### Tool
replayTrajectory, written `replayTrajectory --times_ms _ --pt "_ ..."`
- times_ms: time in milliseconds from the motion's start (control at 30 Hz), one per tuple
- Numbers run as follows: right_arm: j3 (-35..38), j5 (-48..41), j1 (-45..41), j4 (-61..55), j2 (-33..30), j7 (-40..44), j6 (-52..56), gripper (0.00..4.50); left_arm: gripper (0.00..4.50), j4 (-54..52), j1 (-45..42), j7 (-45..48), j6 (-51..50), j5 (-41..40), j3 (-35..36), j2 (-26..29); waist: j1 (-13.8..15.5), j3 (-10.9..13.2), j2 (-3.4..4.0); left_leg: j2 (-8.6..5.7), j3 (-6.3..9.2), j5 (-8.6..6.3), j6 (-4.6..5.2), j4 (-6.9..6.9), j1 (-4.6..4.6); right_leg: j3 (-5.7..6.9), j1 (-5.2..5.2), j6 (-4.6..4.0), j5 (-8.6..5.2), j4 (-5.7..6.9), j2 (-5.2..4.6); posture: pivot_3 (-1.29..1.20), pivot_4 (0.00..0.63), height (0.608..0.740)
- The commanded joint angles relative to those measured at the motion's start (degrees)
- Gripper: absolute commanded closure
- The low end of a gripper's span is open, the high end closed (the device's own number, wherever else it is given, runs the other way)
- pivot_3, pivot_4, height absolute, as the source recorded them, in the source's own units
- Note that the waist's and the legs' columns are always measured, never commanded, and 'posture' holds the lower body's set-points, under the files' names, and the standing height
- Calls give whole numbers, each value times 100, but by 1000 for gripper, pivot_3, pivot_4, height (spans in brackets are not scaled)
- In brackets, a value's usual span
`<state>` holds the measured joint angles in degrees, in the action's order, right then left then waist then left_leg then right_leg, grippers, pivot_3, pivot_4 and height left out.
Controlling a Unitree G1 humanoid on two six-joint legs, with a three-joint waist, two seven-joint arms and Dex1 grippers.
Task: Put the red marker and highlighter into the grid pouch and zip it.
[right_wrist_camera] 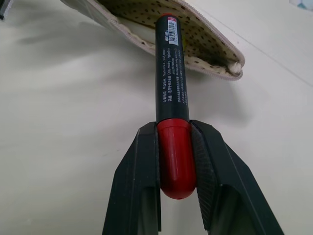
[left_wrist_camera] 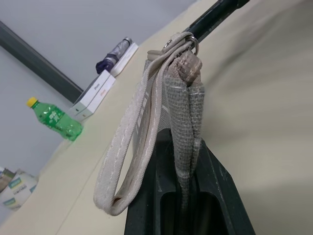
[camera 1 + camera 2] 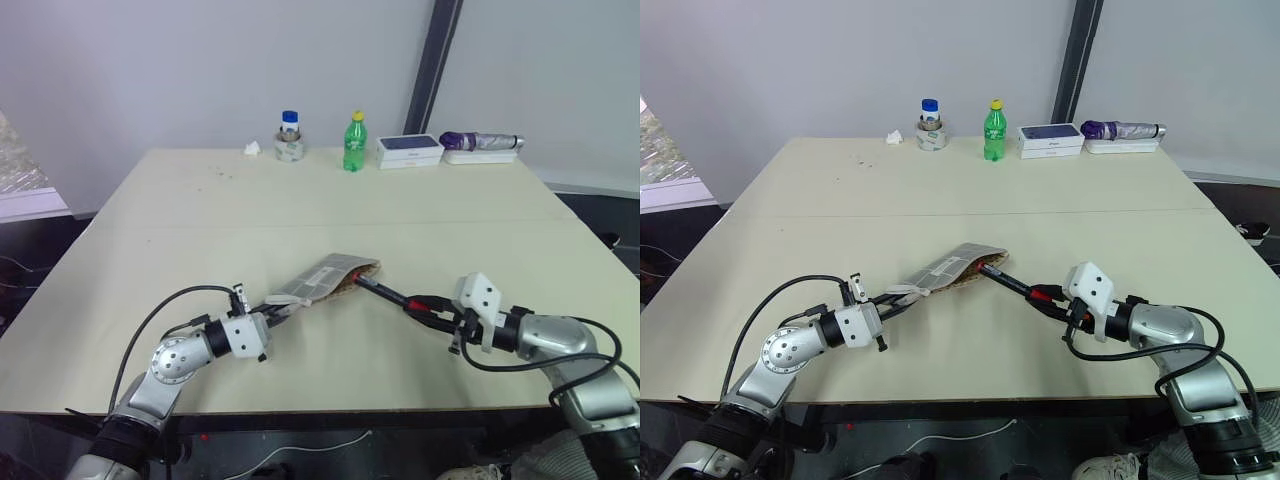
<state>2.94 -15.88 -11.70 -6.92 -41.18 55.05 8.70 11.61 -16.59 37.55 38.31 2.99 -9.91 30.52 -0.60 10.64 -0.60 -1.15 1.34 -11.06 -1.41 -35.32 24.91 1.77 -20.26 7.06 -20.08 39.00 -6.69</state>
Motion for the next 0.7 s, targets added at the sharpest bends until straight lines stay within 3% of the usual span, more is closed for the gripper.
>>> replayTrajectory --times_ms 33,300,700 --pt "-191 228 -237 10 11 103 -496 4131 4500 -210 41 104 105 -152 56 104 -2 0 0 0 0 0 0 0 0 0 0 0 0 0 0 0 150 740" --pt "-1026 1189 -1054 644 -62 456 -1784 4131 4500 -295 102 290 196 -139 -31 192 -4 0 0 0 0 0 0 0 0 0 0 0 0 0 0 0 150 740" --pt "-1983 2091 -2023 1725 659 329 -3229 4131 4500 -580 226 398 56 -168 -143 146 0 0 0 -1 1 1 -1 -1 0 2 0 0 0 0 1 0 150 740"
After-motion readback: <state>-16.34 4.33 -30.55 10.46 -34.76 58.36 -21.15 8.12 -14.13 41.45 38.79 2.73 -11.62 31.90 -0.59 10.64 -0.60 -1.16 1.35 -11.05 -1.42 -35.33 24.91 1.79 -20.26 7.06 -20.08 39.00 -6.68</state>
